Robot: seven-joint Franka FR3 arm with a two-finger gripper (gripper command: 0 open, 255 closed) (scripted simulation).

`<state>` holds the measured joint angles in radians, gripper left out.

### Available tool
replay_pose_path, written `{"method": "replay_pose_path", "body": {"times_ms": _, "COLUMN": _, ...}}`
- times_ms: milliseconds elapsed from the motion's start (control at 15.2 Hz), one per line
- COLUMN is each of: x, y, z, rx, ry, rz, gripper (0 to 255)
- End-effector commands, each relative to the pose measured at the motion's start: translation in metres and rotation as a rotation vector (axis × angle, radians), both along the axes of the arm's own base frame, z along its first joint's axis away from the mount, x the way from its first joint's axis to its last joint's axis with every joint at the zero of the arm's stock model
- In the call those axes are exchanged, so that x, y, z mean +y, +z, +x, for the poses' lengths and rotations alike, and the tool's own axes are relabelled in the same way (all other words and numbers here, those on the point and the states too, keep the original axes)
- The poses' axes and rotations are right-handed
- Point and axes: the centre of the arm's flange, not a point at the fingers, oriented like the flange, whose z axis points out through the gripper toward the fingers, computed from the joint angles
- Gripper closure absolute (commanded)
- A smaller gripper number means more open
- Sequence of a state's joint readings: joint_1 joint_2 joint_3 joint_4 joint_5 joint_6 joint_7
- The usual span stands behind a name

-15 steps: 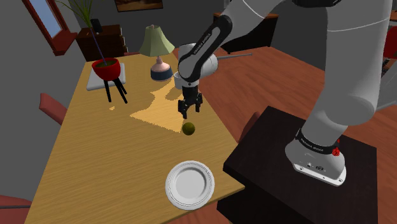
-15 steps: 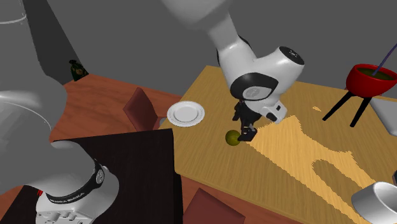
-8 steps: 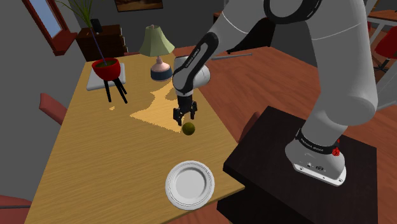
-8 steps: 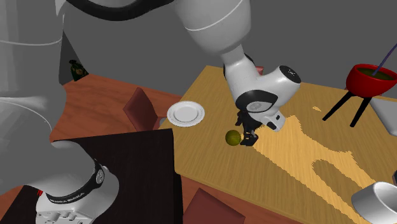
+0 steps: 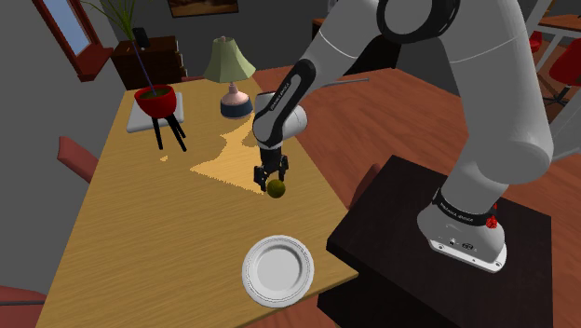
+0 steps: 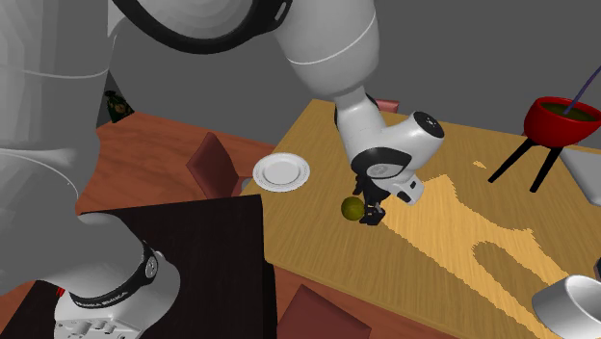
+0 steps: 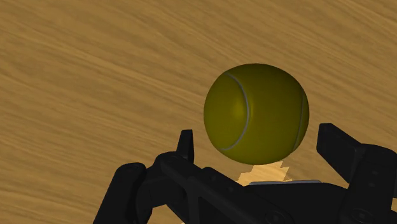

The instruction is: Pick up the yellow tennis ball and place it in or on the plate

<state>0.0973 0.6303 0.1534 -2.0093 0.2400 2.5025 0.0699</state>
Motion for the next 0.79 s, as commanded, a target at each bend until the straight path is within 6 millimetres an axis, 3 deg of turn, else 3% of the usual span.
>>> {"method": "replay_pose_path", "body": {"times_ms": 0, "x": 0.0001, "y": -0.0003, "z": 0.0, "rx": 0.0, "ry": 0.0, "rz": 0.0, "gripper": 0}}
{"method": "replay_pose_path", "body": {"times_ms": 198, "x": 0.0001, "y": -0.0003, "z": 0.0, "rx": 0.0, "ry": 0.0, "rz": 0.0, "gripper": 0}}
{"method": "replay_pose_path", "body": {"times_ms": 264, "x": 0.0001, "y": -0.0003, "z": 0.0, "rx": 0.0, "ry": 0.0, "rz": 0.0, "gripper": 255}}
{"method": "replay_pose_path", "body": {"times_ms": 726, "x": 0.0002, "y": -0.0003, "z": 0.0, "rx": 0.0, "ry": 0.0, "rz": 0.0, "gripper": 255}}
